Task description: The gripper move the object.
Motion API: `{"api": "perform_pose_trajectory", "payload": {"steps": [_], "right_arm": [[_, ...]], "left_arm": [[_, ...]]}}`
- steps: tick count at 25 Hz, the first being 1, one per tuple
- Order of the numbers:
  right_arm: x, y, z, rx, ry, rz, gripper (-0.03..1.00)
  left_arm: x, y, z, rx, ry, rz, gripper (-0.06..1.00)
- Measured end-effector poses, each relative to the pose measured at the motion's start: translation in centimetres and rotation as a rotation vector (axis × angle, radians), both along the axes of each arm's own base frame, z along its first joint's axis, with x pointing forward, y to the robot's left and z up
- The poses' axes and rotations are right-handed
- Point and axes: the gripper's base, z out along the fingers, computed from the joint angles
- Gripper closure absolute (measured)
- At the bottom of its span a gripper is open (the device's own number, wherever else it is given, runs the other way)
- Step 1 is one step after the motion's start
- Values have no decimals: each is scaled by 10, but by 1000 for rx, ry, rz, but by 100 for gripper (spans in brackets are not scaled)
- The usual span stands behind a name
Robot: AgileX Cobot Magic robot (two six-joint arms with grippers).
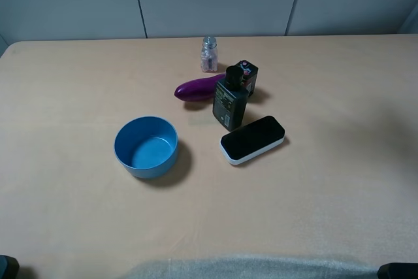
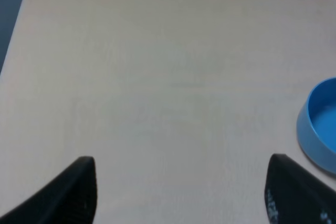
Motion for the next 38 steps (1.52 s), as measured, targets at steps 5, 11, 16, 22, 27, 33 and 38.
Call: {"api": "perform_pose_trajectory", "payload": {"steps": [5, 11, 16, 22, 27, 33, 38], "right_arm": [[-4, -37, 28, 35, -72, -83, 27], [-10, -90, 58, 87, -147, -219, 27], [-35, -150, 80, 117, -220, -383, 27], [-94, -211, 61, 84, -202, -597, 27], [-157, -220, 24, 78, -210, -639, 27], [-228, -217, -24, 98, -309, -595, 27], [-276, -210, -45, 144, -433, -521, 27]], "left_arm": [[0, 0, 0, 0, 0, 1, 21], [0, 0, 0, 0, 0, 2, 21], [0, 0, 0, 0, 0, 2, 21], [0, 0, 0, 0, 0, 2, 21], [0, 0, 0, 0, 0, 2, 21], [0, 0, 0, 0, 0, 2, 21], [0, 0, 0, 0, 0, 2, 21]]}}
